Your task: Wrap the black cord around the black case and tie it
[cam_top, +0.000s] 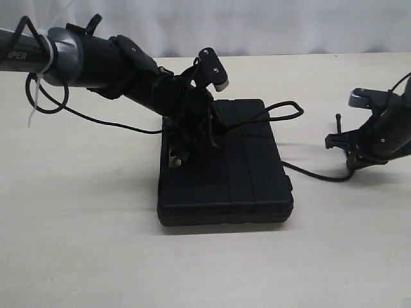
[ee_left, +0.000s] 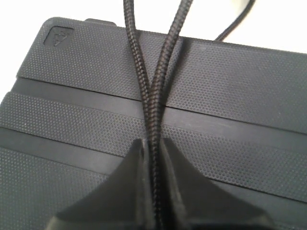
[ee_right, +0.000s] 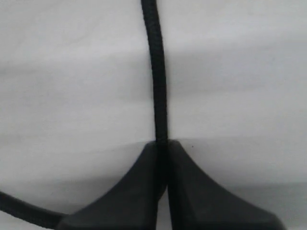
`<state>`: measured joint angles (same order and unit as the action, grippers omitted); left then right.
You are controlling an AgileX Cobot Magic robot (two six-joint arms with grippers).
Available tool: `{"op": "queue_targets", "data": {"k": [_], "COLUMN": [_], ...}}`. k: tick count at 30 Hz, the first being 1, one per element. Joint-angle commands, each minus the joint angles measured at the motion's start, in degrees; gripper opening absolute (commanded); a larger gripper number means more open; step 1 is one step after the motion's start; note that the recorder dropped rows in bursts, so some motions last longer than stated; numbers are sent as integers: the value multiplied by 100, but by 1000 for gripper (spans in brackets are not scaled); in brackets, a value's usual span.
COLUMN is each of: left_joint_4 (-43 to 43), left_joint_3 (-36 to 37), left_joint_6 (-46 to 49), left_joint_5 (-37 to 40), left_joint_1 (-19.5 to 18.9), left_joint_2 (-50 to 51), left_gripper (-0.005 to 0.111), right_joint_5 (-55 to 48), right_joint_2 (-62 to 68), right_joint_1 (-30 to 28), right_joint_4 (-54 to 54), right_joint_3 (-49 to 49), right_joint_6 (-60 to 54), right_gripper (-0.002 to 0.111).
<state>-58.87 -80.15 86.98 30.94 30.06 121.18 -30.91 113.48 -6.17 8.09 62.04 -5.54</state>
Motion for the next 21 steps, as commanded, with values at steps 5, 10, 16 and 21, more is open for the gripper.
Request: {"op": "queue_targets", "data": {"k": [5, 10, 16, 21], "left_joint_4": [-30, -363, -353, -353], "left_joint_3": [5, 5, 5, 5], "left_joint_6": [-26, -55, 23, 23], "left_joint_5": [-115, -347, -102, -238], "left_joint_1": [-9, -9, -9, -9], "left_joint_2": [-71, -71, -71, -71], "left_gripper": [2, 2, 2, 2], "right_joint_5": [159, 835, 2509, 3639], "right_joint_2": [-118, -472, -788, -848], "right_joint_1": [479, 750, 1131, 1476], "right_joint_4": [-11, -41, -41, -41], "right_joint_3": [-9, -351, -1148, -1759], "right_joint_6": [-734, -960, -1504, -1912], "right_gripper": [4, 4, 4, 4]}}
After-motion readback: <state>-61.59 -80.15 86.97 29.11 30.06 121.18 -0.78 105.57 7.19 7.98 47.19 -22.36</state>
